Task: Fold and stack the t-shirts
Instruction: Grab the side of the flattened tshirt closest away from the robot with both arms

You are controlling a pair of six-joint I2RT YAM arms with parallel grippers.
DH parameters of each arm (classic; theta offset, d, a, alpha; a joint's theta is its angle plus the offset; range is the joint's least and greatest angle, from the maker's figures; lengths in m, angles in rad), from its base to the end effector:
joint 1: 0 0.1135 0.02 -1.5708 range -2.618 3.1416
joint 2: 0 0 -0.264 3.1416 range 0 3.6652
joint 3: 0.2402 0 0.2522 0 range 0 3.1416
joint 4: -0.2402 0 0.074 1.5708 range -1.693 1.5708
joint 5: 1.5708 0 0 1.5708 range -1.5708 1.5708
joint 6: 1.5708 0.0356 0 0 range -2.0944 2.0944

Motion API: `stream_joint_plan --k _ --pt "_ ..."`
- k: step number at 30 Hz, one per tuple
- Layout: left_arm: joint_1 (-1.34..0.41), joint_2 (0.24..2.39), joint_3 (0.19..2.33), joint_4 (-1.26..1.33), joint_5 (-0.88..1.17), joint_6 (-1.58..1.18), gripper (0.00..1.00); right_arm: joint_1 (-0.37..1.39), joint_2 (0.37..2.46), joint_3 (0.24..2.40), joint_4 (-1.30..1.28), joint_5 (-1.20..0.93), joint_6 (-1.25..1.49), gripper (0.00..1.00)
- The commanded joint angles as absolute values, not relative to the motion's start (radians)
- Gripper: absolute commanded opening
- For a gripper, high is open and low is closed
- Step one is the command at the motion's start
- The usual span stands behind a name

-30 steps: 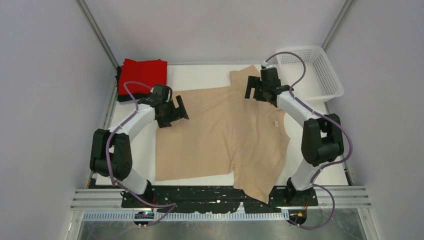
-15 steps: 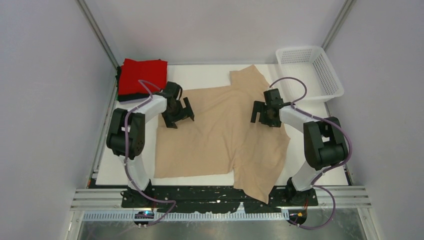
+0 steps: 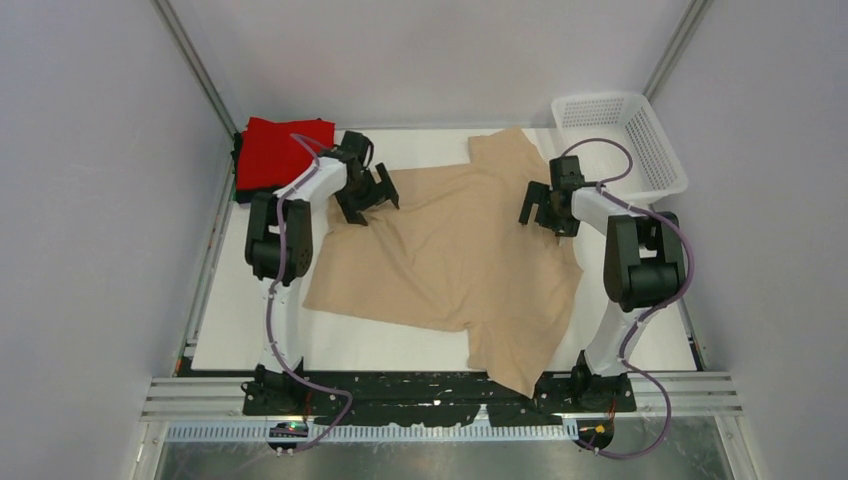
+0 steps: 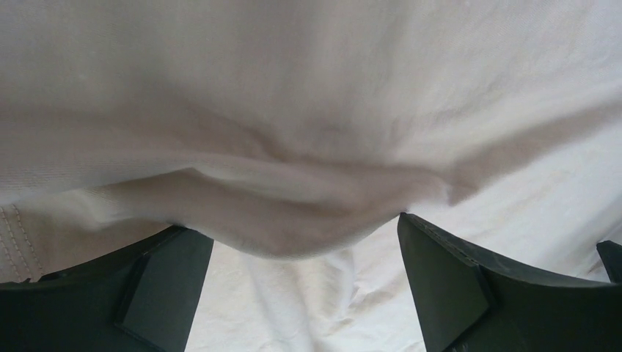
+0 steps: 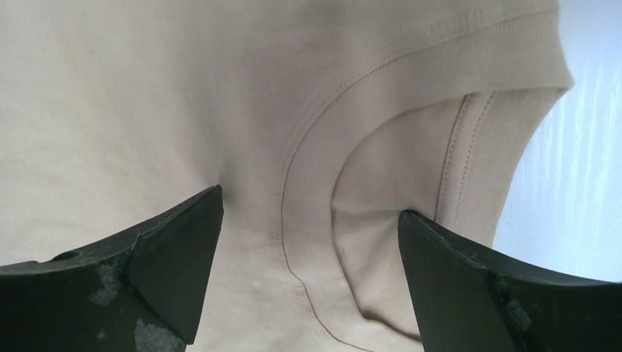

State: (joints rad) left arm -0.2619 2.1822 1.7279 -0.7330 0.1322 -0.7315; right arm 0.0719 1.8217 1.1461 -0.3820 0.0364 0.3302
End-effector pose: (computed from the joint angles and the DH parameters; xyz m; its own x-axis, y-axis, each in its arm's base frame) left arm 0.4420 -0.1233 0.1747 -0.8699 -0.4524 -0.1968 -0.3719 0.8634 -0.3409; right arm 0.3672 0.0251 0.1674 -0.8395 0.2644 -0.4747 0.2307 0.9644 0.1292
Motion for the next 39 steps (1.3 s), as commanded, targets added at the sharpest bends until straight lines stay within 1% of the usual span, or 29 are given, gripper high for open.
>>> stream_joint_plan --k 1,7,8,11,15,18,22,25,28,30,32,35,39 --pt "-0.229 2.231 1.823 -0.769 0.154 -0.742 1.00 0.060 1.919 1.260 -0.418 0.014 0.311 0.95" --pt "-0.207 2.315 2.004 -0.843 0.160 -0.705 1.00 0.052 2.032 1.447 -0.473 0.029 0.321 0.95" --pt "-0.207 2.320 2.035 -0.857 0.161 -0.694 1.00 0.052 2.047 1.482 -0.482 0.049 0.322 1.00" --pt "-0.212 2.272 2.010 -0.861 0.173 -0.663 1.00 0.054 2.040 1.519 -0.498 0.064 0.308 0.96" --pt "-0.236 2.091 1.840 -0.806 0.139 -0.630 1.00 0.081 1.924 1.443 -0.459 0.067 0.272 0.95" --pt "-0.266 1.899 1.655 -0.758 0.094 -0.614 1.00 0.107 1.774 1.357 -0.424 0.054 0.247 0.95" --pt "-0.276 1.626 1.353 -0.701 -0.018 -0.618 1.00 0.136 1.568 1.174 -0.323 0.039 0.265 0.95" --pt "-0.275 1.436 1.165 -0.724 -0.106 -0.640 1.00 0.137 1.392 1.002 -0.193 0.037 0.307 0.96" --pt "-0.270 1.237 0.961 -0.745 -0.177 -0.674 1.00 0.136 1.252 0.884 -0.053 0.056 0.366 0.95" --pt "-0.246 1.138 0.854 -0.762 -0.226 -0.711 0.99 0.132 1.163 0.776 0.012 0.105 0.424 0.95" --pt "-0.167 1.058 0.755 -0.742 -0.205 -0.730 1.00 0.117 1.082 0.718 0.027 0.137 0.494 0.96" --pt "-0.063 0.989 0.640 -0.656 -0.116 -0.740 1.00 0.105 1.039 0.673 0.037 0.077 0.481 0.95" --pt "-0.018 1.042 0.618 -0.579 -0.080 -0.750 0.98 0.104 1.020 0.657 0.009 -0.026 0.475 0.95"
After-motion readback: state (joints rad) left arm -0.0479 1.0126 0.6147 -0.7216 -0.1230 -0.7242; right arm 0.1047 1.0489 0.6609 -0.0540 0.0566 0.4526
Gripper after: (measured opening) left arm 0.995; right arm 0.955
